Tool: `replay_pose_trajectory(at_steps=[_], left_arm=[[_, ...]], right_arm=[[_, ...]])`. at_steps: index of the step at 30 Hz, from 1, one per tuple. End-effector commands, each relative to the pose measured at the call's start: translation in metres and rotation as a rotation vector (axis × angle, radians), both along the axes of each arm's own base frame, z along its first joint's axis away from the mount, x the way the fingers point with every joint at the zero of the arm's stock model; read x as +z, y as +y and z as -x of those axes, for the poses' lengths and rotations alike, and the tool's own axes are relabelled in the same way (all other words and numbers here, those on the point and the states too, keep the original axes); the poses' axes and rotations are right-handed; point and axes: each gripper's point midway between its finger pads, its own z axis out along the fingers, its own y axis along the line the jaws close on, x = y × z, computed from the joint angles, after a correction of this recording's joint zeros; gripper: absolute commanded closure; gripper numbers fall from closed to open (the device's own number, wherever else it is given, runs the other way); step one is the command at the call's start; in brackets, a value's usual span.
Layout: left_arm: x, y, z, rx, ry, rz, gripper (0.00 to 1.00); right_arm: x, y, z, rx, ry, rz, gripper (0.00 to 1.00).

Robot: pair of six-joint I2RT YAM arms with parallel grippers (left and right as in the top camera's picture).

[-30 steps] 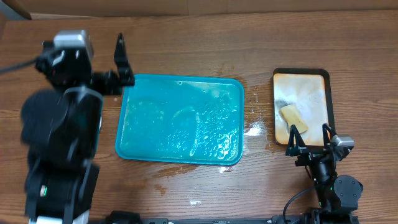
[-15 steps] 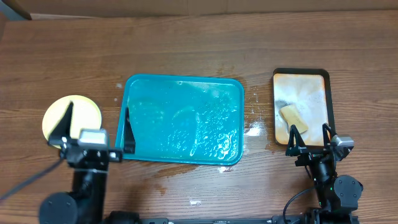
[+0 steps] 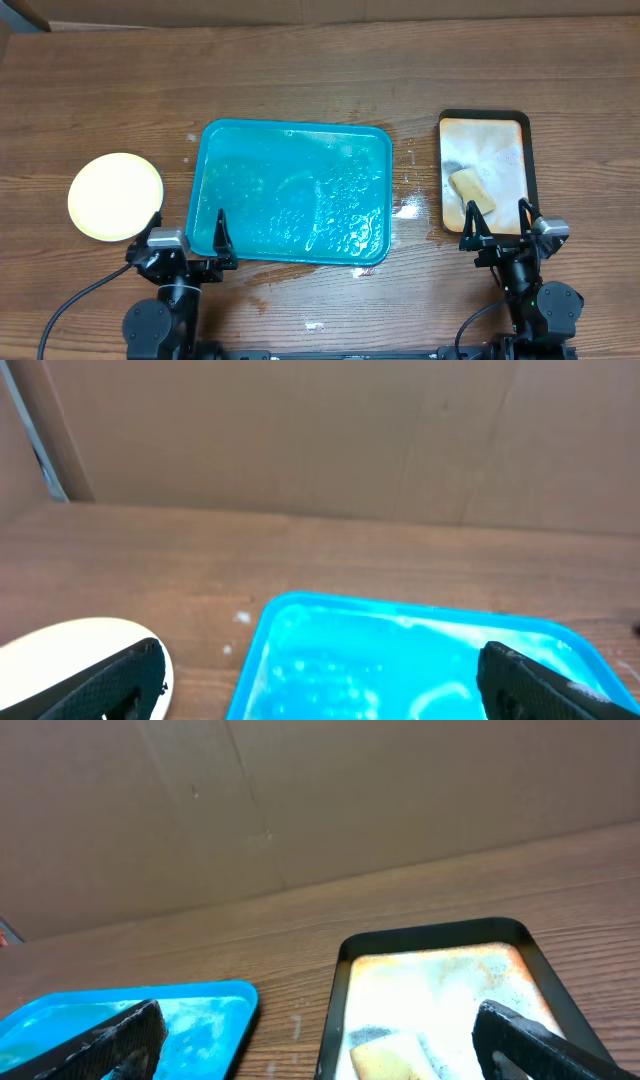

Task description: Clean dirty plates on tray and stack at the side

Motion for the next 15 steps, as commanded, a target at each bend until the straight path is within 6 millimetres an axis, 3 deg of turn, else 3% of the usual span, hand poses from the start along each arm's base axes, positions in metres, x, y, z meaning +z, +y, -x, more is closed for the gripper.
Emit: replay_pose_trajectory(at_steps=[1,15], left_arm=[[-0.015,0.003,-0.001,0.013,0.01,0.016,0.0],[-0.074,0.012,-0.007,0.055,0.115,0.016,0.0]], right_arm=[[-0.001,-0.001,0.0,-0.003,-0.007,0.002,0.0],[-0.001,-0.001,0.0,-0.003,-0.007,0.002,0.0]])
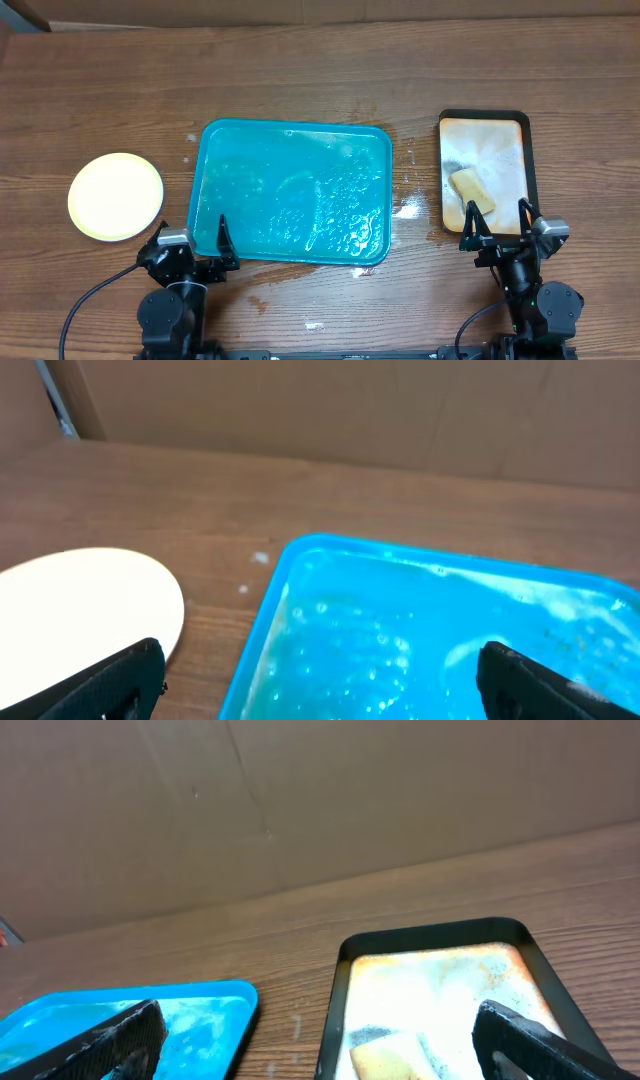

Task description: Clean dirty plates on tray and stack at the side

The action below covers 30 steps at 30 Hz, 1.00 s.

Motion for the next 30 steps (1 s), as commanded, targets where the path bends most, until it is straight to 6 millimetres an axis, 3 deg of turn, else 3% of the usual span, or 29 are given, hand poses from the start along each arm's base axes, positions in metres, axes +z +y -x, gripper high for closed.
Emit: replay_pose_trajectory(at_steps=[1,3,30], left_arm=[[-0.0178,-0.0003,-0.0014,-0.002,0.027,0.013,0.0],[-0.0254,-0.0005,-0.0021,-0.003,0.041,0.014,0.0],[-0.0257,0.0007,-0.0021,0.003,0.043,0.008,0.0]], right_arm=[[-0.0012,-0.0007,0.0,-0.003,-0.007,0.002,0.0],[-0.0012,-0.0007,0.0,-0.003,-0.007,0.002,0.0],[-0.0012,-0.0007,0.0,-0.003,-0.007,0.002,0.0]])
